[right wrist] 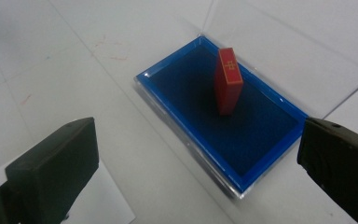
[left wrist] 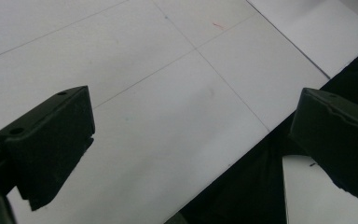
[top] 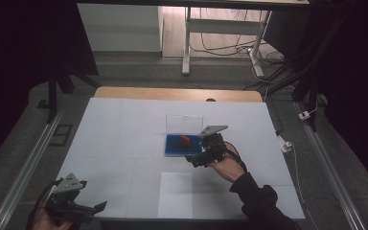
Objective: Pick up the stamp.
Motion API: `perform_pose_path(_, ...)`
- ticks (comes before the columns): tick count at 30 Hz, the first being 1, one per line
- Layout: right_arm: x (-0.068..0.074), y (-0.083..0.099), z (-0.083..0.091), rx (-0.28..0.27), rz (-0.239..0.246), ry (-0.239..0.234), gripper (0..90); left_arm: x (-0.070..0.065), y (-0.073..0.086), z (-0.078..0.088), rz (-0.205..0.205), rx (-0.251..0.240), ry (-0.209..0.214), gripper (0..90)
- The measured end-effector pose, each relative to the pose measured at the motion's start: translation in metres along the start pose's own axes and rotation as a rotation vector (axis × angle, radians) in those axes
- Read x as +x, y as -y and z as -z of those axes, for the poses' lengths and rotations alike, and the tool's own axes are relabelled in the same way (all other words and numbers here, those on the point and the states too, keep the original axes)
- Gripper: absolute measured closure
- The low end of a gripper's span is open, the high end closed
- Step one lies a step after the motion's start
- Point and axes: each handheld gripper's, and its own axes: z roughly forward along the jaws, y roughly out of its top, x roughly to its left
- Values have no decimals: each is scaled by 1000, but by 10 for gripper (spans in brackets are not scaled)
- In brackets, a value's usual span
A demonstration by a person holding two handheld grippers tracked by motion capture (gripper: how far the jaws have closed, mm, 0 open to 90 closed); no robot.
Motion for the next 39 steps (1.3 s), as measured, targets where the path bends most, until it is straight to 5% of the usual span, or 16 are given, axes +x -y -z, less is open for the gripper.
perform_pose_path(11,-10,-12,-31,69,0,9,0,0,0,0,-4,2,3,4)
perform_pose_path(20,-19,-22,-44,55,30,17,332,0,0,0,-7,4,2,4)
perform_pose_path(22,-21,-25,-47,59,42,6,466,0,0,0,-6,5,2,4)
perform_pose_path(32,-23,-29,-54,70,56,8,770,-1,0,-1,-12,10,0,4)
perform_pose_path(39,-22,-30,-54,79,66,21,802,-1,0,-1,-11,10,-2,4)
